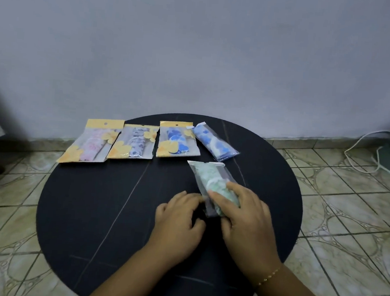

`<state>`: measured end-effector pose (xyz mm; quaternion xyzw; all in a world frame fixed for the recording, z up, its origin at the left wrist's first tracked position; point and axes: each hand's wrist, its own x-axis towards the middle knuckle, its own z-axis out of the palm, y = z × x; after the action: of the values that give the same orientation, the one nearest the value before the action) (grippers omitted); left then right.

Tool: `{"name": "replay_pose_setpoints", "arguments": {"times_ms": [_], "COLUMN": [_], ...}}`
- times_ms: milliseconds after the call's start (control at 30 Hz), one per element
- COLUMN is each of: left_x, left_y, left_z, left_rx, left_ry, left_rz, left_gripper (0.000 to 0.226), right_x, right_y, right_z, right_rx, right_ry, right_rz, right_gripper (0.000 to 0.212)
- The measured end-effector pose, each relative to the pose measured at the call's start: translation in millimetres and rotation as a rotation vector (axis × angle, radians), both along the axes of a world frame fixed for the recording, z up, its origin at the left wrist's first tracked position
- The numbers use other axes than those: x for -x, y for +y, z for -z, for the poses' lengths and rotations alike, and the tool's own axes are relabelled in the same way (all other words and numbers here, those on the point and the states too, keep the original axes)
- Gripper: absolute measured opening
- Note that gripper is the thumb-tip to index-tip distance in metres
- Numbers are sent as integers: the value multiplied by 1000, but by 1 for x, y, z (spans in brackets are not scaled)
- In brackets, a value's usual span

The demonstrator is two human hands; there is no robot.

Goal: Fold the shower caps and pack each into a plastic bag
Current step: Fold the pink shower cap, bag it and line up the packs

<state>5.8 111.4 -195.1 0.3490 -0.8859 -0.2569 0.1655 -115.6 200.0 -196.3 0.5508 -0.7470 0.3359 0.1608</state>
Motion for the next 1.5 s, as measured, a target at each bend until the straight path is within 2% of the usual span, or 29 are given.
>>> {"name": "replay_pose_setpoints", "arguments": {"times_ms": [167, 367, 467, 600, 733, 833, 1033, 1300, 1500], "left_x": [41, 105, 131, 142, 136, 136, 136, 137, 139], "left_y": [-7, -33, -52, -65, -63, -65, -65, -65, -66], "left_z": [2, 5, 5, 10, 15, 15, 16, 15, 14], "left_rx": [145, 403, 341, 348, 408, 390, 373, 313, 316], "left_ry": [-119, -86, -177, -270, -240, -238, -238, -243, -207], "left_rz": [30, 53, 100, 32, -122, -182, -171, -151, -162], "left_gripper": [50, 66, 68, 67, 75, 68, 75, 60, 64], "right_x": [49, 83, 91, 103, 116, 120, 127, 133, 133], "right_y": [-1, -19, -30, -46, -61, -71, -89, -104, -105], "right_z": [-13, -3, -1, -2, -1, -1, -1, -1, -2], "right_rx": [-9, -310, -361, -407, -439, -470, -494, -542, -562], "right_ry": [-2, -183, -233, -290, -277, -242, -225, -209, -145], "right_rz": [211, 372, 358, 349, 320, 281, 230, 131, 114], "right_gripper": [52, 47, 50, 52, 55, 58, 58, 62, 66]}}
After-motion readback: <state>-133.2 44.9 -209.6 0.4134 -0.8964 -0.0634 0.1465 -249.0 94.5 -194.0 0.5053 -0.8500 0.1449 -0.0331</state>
